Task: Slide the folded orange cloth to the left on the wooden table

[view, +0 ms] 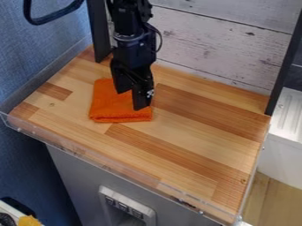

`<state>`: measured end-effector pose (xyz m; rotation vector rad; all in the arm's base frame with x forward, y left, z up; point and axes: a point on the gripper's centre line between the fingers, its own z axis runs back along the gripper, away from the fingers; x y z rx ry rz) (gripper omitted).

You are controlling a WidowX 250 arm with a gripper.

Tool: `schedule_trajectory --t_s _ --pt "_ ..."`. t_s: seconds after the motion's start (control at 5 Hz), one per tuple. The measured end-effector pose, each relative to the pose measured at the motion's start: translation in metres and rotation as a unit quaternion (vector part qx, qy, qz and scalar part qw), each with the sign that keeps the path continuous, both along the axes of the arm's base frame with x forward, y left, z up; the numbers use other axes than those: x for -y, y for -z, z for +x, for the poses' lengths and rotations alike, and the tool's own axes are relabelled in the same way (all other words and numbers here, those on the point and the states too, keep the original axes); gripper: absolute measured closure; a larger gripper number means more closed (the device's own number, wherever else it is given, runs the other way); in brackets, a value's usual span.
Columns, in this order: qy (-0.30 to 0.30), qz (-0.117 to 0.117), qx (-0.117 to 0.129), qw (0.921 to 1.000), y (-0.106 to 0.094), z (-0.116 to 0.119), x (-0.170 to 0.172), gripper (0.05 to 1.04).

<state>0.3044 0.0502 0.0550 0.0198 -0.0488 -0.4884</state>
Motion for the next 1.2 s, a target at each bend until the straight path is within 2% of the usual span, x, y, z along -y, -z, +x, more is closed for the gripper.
schedule_trajectory --t_s 0.2,0.4,0.6,0.8,1.2 --pt "0.025 -0.002 0.001 0.9997 0.009 0.002 -0.003 0.396" --pt "0.046 -0.007 -0.008 0.9989 0.019 0.002 -0.006 0.703" --pt "0.061 -0.013 -0.015 0.9979 0.024 0.005 -0.012 0.92" --pt "0.069 -0.019 -0.025 0.9971 0.033 0.008 -0.017 1.017" --pt "0.069 -0.022 -0.04 0.9966 0.043 0.007 -0.02 1.024"
